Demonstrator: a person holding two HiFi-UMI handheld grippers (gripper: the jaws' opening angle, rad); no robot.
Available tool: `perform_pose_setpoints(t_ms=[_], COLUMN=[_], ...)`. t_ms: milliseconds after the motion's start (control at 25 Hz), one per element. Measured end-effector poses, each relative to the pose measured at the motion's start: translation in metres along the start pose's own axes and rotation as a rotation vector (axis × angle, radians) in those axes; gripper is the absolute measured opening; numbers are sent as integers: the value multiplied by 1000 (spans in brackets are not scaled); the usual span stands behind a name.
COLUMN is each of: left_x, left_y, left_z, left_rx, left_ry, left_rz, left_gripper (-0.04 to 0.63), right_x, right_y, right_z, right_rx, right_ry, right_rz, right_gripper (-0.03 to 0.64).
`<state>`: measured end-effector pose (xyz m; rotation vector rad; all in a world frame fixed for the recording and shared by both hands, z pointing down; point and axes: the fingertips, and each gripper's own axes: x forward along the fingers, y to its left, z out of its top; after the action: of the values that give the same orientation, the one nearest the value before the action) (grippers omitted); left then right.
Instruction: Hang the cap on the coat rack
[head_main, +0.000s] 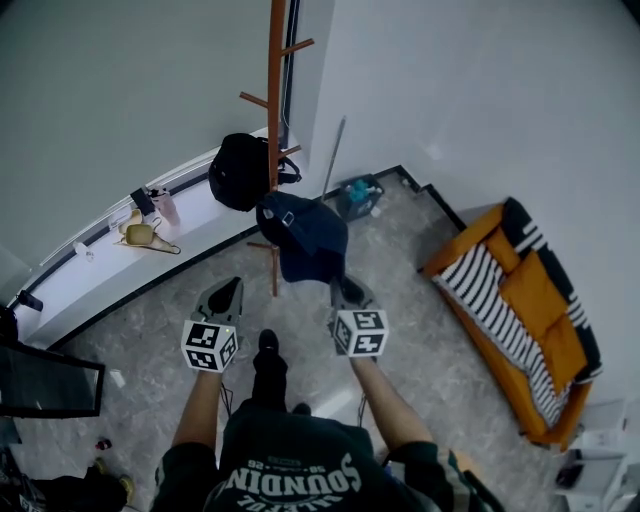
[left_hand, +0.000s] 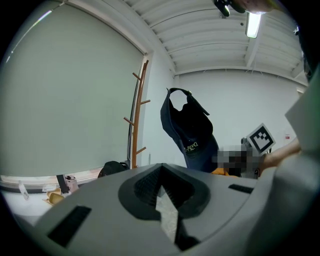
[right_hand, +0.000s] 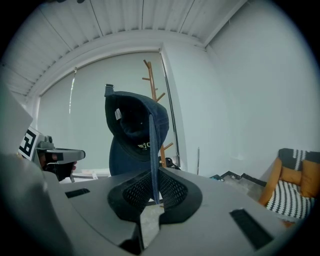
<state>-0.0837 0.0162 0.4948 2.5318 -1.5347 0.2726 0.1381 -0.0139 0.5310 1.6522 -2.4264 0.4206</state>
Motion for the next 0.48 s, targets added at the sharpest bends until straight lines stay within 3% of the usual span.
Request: perform_pose_setpoints(t_ms=[480], left_x=[139], left_y=[103], left_z=[48], left_rx=[16], left_ry=[-6], left_rz=[-70], left_gripper=[0], right_x=[151], right_y=[-19], right_z=[68], right_rx=[-3], right_ry=[-20], right_rz=[-43], right_gripper=[14])
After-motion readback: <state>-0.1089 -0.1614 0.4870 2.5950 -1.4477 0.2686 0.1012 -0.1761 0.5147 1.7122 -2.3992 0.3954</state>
